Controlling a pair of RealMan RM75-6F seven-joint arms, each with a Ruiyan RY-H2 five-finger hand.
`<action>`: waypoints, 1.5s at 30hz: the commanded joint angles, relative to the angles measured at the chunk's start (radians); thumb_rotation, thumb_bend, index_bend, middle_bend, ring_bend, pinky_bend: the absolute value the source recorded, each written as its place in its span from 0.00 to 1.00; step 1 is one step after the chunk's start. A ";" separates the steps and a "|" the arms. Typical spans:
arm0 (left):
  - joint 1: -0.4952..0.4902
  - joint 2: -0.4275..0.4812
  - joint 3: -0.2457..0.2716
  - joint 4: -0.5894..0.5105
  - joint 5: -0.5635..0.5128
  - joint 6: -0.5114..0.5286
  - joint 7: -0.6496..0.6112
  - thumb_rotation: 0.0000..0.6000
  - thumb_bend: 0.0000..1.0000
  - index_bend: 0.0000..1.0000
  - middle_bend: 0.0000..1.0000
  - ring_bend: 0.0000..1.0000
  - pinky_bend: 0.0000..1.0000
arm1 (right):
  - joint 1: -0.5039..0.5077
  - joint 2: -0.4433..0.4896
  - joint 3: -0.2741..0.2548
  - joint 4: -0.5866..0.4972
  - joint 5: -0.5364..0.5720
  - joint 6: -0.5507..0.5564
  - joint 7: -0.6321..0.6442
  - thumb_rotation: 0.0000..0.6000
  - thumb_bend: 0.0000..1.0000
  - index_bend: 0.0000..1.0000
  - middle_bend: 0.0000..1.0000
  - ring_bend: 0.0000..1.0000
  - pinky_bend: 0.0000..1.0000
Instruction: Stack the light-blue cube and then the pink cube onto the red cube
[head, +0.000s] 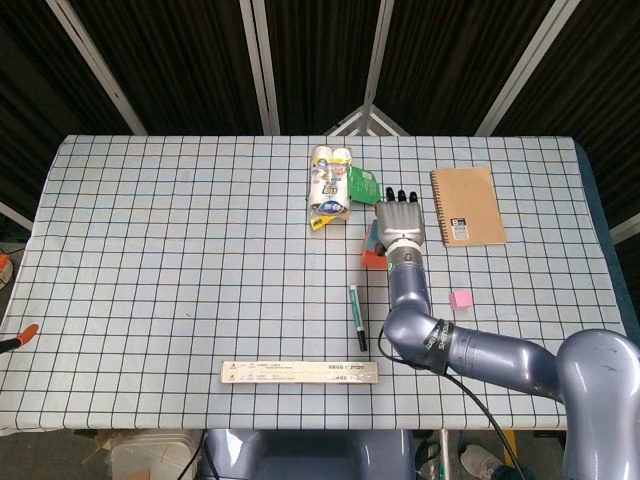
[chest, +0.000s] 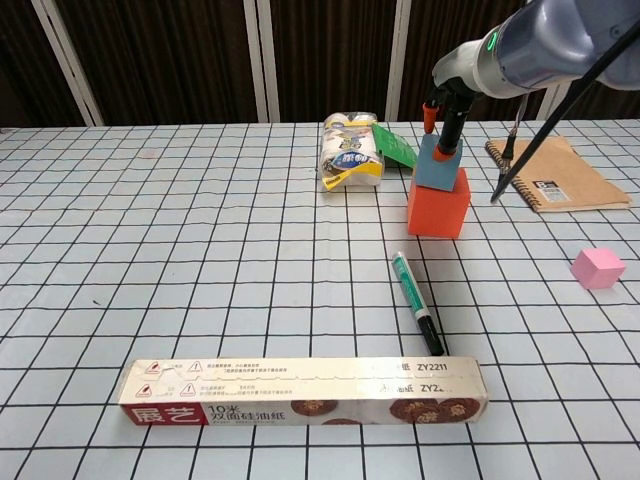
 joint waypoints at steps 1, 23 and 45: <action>0.001 0.000 0.000 0.000 -0.001 0.001 0.000 1.00 0.16 0.04 0.00 0.00 0.00 | -0.001 0.003 -0.003 -0.005 0.004 -0.002 -0.004 1.00 0.38 0.25 0.00 0.00 0.00; 0.001 -0.001 0.002 0.001 0.004 0.004 0.003 1.00 0.16 0.04 0.00 0.00 0.00 | -0.038 0.092 -0.023 -0.163 -0.045 0.015 0.034 1.00 0.36 0.11 0.00 0.00 0.00; -0.001 -0.012 0.009 -0.020 0.017 0.014 0.044 1.00 0.16 0.04 0.00 0.00 0.00 | -0.481 0.348 -0.306 -0.411 -0.668 0.016 0.466 1.00 0.35 0.21 0.00 0.00 0.00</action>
